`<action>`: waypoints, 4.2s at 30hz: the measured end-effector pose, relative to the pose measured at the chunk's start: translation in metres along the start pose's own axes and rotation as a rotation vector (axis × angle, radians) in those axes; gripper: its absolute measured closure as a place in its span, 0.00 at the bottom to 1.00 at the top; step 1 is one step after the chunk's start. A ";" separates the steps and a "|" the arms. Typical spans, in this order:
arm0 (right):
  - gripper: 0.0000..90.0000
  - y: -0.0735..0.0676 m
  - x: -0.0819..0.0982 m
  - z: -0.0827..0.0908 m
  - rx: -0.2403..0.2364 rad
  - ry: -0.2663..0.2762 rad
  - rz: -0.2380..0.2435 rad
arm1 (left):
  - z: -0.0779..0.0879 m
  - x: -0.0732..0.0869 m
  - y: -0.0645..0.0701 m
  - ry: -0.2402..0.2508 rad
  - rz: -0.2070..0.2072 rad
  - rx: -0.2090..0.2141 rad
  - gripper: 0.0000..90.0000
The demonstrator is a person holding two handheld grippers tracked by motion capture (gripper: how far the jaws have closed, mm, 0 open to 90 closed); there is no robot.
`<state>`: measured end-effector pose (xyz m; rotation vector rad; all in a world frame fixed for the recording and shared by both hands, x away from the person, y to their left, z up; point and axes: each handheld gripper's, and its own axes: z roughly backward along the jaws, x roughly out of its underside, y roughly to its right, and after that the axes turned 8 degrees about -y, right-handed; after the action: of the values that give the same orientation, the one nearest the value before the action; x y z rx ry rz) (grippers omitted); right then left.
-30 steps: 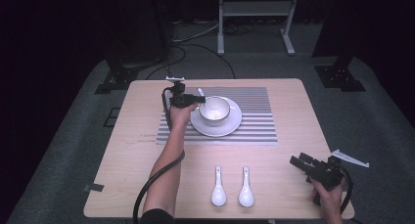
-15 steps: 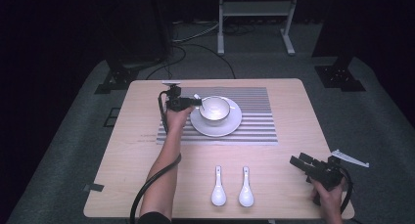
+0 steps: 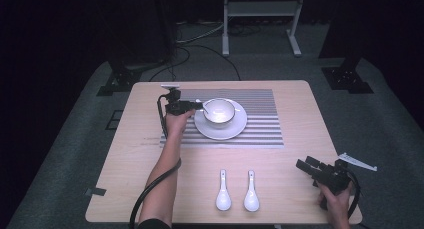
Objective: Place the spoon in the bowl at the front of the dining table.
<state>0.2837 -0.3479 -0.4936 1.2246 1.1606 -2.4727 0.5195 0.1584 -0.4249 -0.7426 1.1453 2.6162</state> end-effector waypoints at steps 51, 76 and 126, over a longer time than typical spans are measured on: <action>0.25 0.000 0.000 -0.002 0.017 -0.020 0.002 | 0.039 0.050 0.012 -0.089 -0.120 0.082 0.32; 0.25 0.000 0.000 -0.002 0.026 -0.022 -0.001 | 0.049 0.079 0.005 -0.122 -0.123 0.074 0.24; 0.25 -0.001 0.000 -0.002 0.030 -0.026 -0.003 | 0.061 0.134 0.007 -0.135 -0.189 0.068 0.17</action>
<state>0.2846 -0.3456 -0.4942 1.1955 1.1233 -2.5096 0.3792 0.1950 -0.4544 -0.6172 1.0647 2.4189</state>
